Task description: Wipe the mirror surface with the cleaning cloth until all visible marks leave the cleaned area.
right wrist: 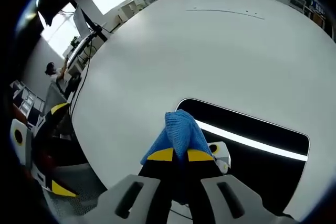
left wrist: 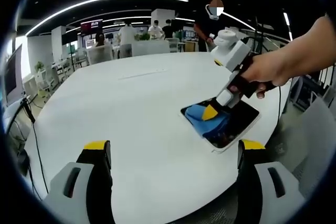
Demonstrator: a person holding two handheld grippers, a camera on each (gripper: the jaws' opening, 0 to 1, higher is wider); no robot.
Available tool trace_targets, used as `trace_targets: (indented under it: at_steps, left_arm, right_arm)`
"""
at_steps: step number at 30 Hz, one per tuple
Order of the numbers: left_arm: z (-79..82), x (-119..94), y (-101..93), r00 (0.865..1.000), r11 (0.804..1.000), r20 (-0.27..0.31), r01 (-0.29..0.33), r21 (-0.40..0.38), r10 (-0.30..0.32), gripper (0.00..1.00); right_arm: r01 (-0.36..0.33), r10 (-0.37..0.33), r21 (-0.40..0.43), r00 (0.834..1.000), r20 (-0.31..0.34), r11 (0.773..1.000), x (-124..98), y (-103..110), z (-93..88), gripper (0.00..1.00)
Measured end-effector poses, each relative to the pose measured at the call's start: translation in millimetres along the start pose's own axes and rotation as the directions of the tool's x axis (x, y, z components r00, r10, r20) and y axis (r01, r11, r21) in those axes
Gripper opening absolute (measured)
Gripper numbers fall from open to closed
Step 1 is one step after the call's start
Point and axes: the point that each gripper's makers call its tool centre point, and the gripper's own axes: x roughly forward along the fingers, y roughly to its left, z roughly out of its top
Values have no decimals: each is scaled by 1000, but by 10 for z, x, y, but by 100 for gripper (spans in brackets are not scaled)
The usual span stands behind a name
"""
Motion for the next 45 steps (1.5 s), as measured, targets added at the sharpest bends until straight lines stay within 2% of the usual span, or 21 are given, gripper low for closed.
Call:
trace_targets:
  at_steps: [6, 8, 11, 19, 28, 37, 45]
  left_arm:
    - [4, 4, 24, 1000, 1000, -2, -4, -30, 4, 99]
    - [45, -5, 40, 1000, 998, 27, -7, -55, 9, 99]
    - [42, -25, 68, 999, 996, 28, -19, -87, 22, 99]
    - [19, -20, -7, 1000, 998, 10, -3, -57, 4, 99]
    - [14, -7, -17, 1000, 999, 2, 6, -49, -6, 99]
    - [21, -3, -44, 1000, 998, 5, 25, -57, -25, 99]
    - [-6, -2, -52, 1000, 999, -8, 30, -34, -30, 99]
  right_arm:
    - [2, -2, 16, 1000, -7, 1000, -31, -99, -13, 1]
    - [-6, 6, 0, 1000, -11, 1000, -64, -118, -44, 1]
    - [-11, 11, 7, 1000, -11, 1000, -116, -152, -80, 1]
    - [-11, 11, 21, 1000, 3, 1000, -225, -167, -142, 1]
    - [9, -9, 17, 1000, 3, 1000, -224, -379, -160, 1]
    - [29, -29, 9, 1000, 6, 1000, -301, -528, -226, 1]
    - [39, -39, 20, 999, 6, 999, -397, -634, -288, 1]
